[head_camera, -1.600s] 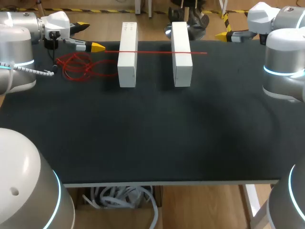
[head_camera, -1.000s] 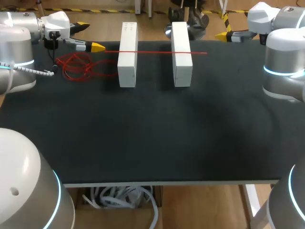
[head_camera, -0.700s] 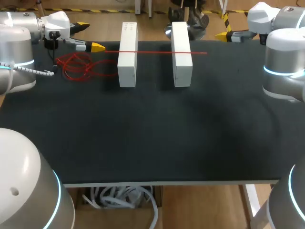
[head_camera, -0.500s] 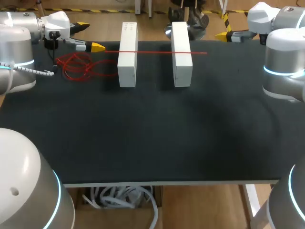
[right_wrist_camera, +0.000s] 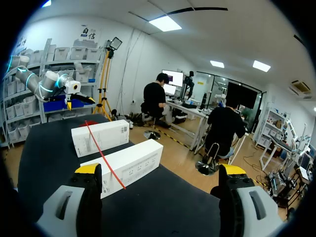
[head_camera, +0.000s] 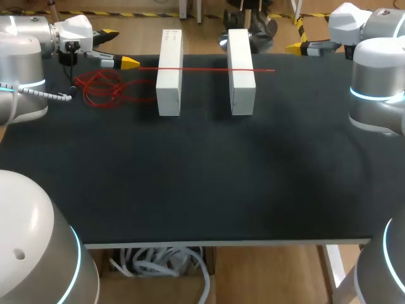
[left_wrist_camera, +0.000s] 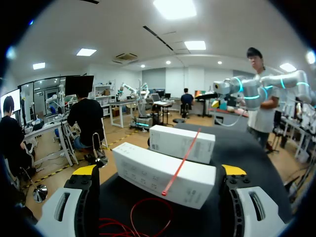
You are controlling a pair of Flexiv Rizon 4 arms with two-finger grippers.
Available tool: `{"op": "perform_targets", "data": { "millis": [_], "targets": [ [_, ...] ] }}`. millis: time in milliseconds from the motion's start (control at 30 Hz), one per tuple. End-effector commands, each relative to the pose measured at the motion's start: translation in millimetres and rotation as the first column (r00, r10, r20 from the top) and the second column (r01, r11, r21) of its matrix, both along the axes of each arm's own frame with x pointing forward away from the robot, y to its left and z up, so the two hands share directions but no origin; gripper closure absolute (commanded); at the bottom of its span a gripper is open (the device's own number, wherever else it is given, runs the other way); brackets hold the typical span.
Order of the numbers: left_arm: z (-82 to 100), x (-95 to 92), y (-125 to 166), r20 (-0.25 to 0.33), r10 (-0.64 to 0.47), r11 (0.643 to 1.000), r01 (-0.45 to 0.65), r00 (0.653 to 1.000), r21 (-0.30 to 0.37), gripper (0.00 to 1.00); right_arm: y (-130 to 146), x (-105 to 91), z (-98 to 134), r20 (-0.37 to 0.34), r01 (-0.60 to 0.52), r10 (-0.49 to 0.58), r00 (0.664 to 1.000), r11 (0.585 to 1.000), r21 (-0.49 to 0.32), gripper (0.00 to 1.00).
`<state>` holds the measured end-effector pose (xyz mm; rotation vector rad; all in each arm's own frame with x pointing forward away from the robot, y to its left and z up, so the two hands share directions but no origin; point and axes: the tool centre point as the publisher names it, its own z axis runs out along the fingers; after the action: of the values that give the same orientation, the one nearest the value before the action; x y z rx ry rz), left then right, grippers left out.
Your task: Grab the tape and strap the tape.
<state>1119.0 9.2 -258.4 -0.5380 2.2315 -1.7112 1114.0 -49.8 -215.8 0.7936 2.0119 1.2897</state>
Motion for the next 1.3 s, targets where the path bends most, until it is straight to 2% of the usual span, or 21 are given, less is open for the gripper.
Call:
{"op": "perform_targets", "data": {
  "millis": [33,167,200,267,333,433,567,667,867,933,1033,1067,1133,1200,1233,1267,1300],
  "targets": [
    [-0.5,-0.1,-0.1,0.001,0.000,1.000,0.000,1.000,-0.001,0.00,0.0,0.1,-0.6,0.001,0.000,0.000,1.000,1.000,0.001,0.00],
    [-0.5,-0.1,-0.1,0.001,0.000,1.000,0.000,1.000,-0.001,0.00,0.0,0.1,-0.6,0.001,0.000,0.000,1.000,1.000,0.001,0.00],
    [3.0,3.3,-8.8,0.015,-0.037,0.999,0.037,0.999,-0.022,0.00,0.0,0.1,-0.6,0.001,0.000,0.000,1.000,1.000,0.001,0.00],
    [5.7,10.1,-26.2,0.098,-0.108,0.994,0.105,0.989,0.037,0.00,0.0,0.1,-0.6,0.001,0.000,0.000,1.000,1.000,0.001,0.00],
    [6.6,17.3,-38.5,0.120,-0.191,0.982,0.189,0.974,0.030,0.00,0.0,0.1,-0.6,0.001,0.000,0.000,1.000,1.000,0.001,0.00],
    [3.2,27.6,-50.8,0.165,-0.325,0.946,0.319,0.931,0.062,0.00,0.0,0.1,-0.6,0.001,0.000,0.000,1.000,1.000,0.001,0.00],
    [-4.8,40.3,-57.5,0.163,-0.451,0.893,0.444,0.878,0.080,0.00,0.0,0.1,-0.6,0.001,0.000,0.000,1.000,1.000,0.001,0.00],
    [-10.3,49.1,-57.7,0.155,-0.498,0.867,0.494,0.853,0.069,0.00,0.0,0.1,-0.6,0.001,0.000,0.000,1.000,1.000,0.001,0.00],
    [-17.3,58.8,-45.1,0.116,-0.517,0.855,0.517,0.848,0.034,0.00,0.0,0.1,-0.6,0.001,0.000,0.000,1.000,1.000,0.001,0.00],
    [-19.6,61.5,-39.4,0.097,-0.484,0.875,0.484,0.870,0.022,0.00,0.0,0.1,-0.6,0.001,0.000,0.000,1.000,1.000,0.001,0.00],
    [-18.4,59.8,-30.2,0.076,-0.457,0.888,0.460,0.886,-0.020,0.15,0.0,0.1,-0.6,0.001,0.000,0.000,1.000,1.000,0.001,0.00],
    [-18.6,57.7,-28.2,0.076,-0.457,0.888,0.460,0.886,-0.023,0.50,0.0,0.1,-0.6,0.001,0.000,0.000,1.000,1.000,0.001,0.00],
    [-20.3,52.1,-24.3,0.076,-0.454,0.890,0.456,0.888,-0.012,0.53,0.0,0.1,-0.6,0.001,0.000,0.000,1.000,1.000,0.001,0.00],
    [-20.3,47.6,-21.6,0.082,-0.446,0.894,0.448,0.891,-0.005,1.00,0.0,0.1,-0.6,0.001,0.000,0.000,1.000,1.000,0.001,0.00],
    [-20.0,45.1,-20.3,0.085,-0.437,0.899,0.439,0.895,-0.003,0.93,0.0,0.1,-0.6,0.001,0.000,0.000,1.000,1.000,0.001,0.00],
    [-19.4,42.7,-18.8,0.091,-0.429,0.903,0.431,0.899,-0.003,0.77,0.0,0.1,-0.6,0.001,0.000,0.000,1.000,1.000,0.001,0.00],
    [-19.0,41.3,-17.5,0.096,-0.411,0.911,0.412,0.907,0.000,0.80,0.0,0.1,-0.6,0.001,0.000,0.000,1.000,1.000,0.001,0.00]
  ]
}}
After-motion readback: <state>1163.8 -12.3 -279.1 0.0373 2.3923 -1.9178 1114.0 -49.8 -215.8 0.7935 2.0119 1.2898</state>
